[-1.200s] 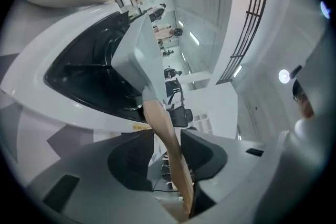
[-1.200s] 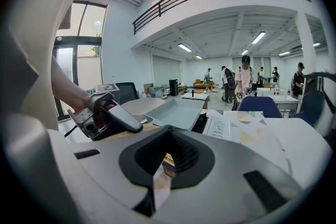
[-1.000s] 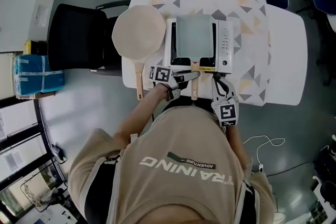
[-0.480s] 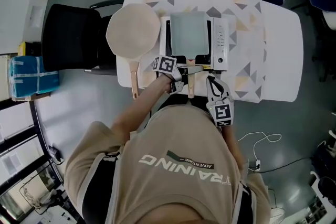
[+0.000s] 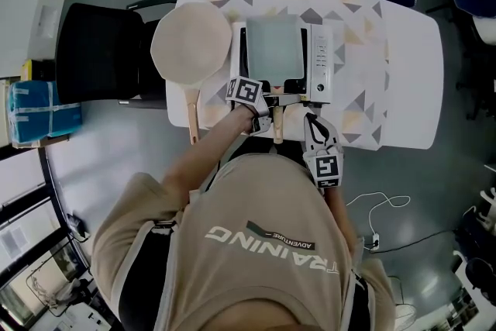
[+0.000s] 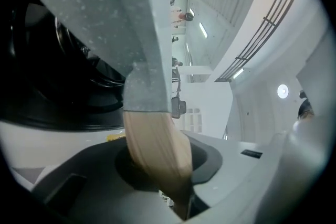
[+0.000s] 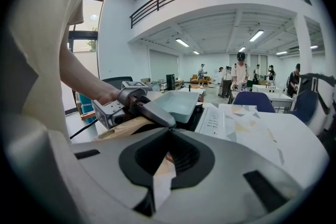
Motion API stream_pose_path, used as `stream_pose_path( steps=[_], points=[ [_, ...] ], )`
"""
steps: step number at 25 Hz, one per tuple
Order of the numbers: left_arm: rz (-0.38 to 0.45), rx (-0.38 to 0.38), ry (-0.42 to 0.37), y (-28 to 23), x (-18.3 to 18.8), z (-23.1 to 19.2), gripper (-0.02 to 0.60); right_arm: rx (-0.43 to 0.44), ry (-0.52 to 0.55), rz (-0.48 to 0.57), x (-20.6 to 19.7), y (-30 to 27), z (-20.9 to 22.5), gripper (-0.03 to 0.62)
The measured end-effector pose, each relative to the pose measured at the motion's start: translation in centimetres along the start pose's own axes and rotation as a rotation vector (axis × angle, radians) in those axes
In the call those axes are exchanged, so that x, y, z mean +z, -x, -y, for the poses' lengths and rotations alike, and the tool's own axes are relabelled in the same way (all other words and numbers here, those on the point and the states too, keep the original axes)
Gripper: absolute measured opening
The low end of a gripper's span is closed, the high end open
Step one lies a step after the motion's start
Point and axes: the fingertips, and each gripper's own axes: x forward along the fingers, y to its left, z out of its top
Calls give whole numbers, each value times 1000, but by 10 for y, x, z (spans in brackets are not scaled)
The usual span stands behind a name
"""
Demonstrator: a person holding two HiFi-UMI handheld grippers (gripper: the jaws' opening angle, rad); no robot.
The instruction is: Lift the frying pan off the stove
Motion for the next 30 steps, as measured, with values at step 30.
stream_pose_path(
  steps=[30],
  points=[
    [-56,43,-89,28,-28,31,114,15,-9,83,39,0,5,0]
  ],
)
